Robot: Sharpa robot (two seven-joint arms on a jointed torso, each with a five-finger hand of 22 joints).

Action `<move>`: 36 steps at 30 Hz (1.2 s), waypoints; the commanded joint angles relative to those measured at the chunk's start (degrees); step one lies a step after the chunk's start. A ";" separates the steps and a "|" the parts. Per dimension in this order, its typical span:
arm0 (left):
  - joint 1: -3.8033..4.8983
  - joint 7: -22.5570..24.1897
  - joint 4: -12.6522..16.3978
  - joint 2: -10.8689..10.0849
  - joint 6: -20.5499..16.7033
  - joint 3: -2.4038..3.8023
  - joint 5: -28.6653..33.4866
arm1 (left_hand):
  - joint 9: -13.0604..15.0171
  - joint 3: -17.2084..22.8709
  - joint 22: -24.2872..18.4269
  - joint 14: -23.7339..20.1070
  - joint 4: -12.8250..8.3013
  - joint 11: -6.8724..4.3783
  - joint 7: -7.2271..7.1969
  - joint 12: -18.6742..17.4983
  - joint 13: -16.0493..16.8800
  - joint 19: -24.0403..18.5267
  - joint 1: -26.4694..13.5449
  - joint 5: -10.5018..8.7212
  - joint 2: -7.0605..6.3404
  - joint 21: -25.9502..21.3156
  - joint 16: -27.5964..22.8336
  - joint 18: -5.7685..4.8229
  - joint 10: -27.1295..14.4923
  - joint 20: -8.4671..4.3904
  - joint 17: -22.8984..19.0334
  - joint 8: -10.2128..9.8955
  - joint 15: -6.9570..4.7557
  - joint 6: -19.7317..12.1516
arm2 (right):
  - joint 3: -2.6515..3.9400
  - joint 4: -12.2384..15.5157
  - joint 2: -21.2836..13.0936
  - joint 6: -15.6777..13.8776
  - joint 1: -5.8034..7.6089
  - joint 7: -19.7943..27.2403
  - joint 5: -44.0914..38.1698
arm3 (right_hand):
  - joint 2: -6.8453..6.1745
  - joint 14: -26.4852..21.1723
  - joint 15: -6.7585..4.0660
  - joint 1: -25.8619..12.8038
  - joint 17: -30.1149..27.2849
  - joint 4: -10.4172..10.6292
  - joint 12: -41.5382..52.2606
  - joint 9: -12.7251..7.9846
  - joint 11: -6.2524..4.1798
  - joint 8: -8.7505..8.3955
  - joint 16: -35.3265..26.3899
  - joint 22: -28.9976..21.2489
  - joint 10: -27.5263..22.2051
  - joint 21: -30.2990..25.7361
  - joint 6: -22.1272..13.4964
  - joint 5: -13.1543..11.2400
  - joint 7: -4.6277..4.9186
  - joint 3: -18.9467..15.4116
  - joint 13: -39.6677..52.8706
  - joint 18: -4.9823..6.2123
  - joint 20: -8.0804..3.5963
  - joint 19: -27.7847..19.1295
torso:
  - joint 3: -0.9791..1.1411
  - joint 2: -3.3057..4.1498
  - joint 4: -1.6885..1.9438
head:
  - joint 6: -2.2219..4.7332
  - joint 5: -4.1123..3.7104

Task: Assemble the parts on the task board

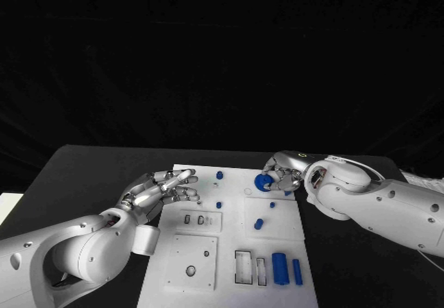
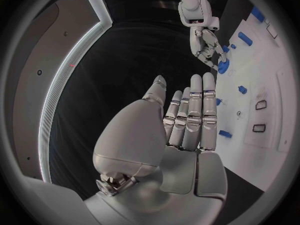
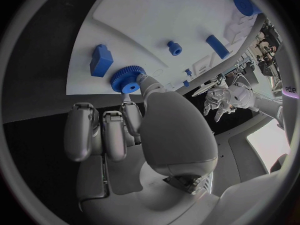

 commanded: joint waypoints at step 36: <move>0.05 0.24 0.13 0.03 0.95 0.04 0.03 | -0.02 0.09 0.12 -0.52 -0.53 0.02 -0.14 -0.07 -0.04 -0.57 0.60 0.08 -0.12 0.28 -0.28 0.52 -0.50 0.08 0.17 -0.19 0.09 -0.37 | 0.02 6.36 1.86 -11.00 0.01 0.75 -7.63 | 1.92 4.72 -0.88 -1.92 8.11 -3.55 2.20 0.17 -1.41 1.83 1.34 3.33 1.96 2.13 6.57 0.39 -1.65 6.71 3.20 -1.02 -0.70 1.09 | -0.05 0.01 0.03 | -0.16 0.49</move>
